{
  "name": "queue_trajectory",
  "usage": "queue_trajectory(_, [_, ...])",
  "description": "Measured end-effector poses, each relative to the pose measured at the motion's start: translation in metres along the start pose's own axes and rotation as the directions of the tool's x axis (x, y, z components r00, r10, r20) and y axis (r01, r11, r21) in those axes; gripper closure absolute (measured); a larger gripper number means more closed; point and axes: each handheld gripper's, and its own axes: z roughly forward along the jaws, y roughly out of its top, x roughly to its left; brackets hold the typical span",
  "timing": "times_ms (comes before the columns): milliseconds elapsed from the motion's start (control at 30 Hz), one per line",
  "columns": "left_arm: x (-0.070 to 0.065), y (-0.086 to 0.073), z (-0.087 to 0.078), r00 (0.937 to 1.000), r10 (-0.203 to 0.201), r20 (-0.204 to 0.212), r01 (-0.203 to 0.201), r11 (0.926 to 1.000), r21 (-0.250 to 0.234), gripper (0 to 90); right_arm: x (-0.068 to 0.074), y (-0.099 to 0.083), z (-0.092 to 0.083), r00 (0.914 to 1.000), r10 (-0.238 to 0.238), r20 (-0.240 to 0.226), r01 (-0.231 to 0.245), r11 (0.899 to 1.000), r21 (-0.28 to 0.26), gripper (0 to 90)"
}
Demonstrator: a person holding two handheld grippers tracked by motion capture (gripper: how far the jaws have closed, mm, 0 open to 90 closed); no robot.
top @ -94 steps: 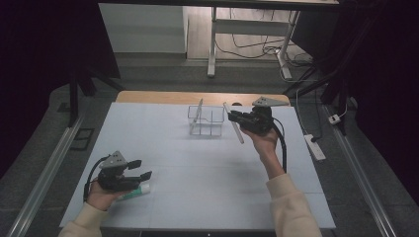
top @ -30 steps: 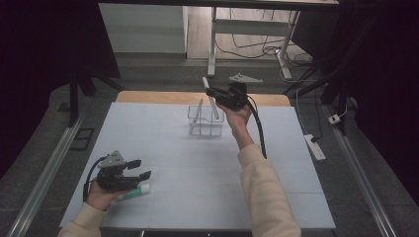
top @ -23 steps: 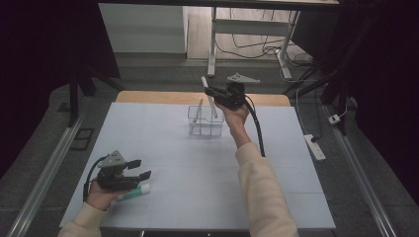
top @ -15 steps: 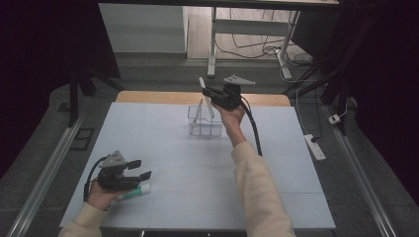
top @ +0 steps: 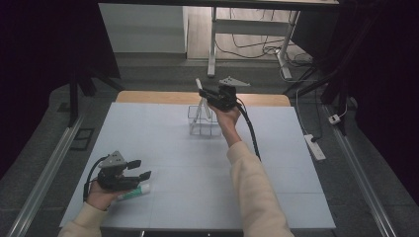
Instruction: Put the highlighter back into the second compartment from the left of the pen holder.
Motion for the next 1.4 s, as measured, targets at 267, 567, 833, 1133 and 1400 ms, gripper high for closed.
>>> queue_trajectory(267, [0.000,0.000,0.000,1.0000,0.003,-0.003,-0.003,1.0000,0.001,36.2,0.001,-0.003,-0.005,0.9989,-0.019,0.043,0.017,0.999,0.037,54.0])
queue_trajectory(567, [0.002,0.000,-0.002,1.0000,-0.001,-0.009,0.001,1.0000,-0.004,35.9,0.000,-0.006,-0.023,0.9986,-0.023,0.047,0.019,0.996,0.092,52.3])
queue_trajectory(833, [0.002,0.000,-0.002,0.9999,0.000,-0.014,0.000,1.0000,-0.002,35.9,-0.006,-0.010,-0.044,0.9983,-0.042,0.041,0.037,0.994,0.107,53.0])
queue_trajectory(1133, [0.002,0.000,-0.002,0.9998,0.000,-0.021,0.000,1.0000,-0.001,35.9,-0.009,-0.018,-0.070,0.9976,-0.055,0.041,0.050,0.991,0.121,52.6])
queue_trajectory(1400, [0.001,0.000,-0.002,0.9998,0.002,-0.021,-0.002,1.0000,0.001,35.9,-0.007,-0.030,-0.098,0.9963,-0.079,0.034,0.073,0.985,0.154,52.0])
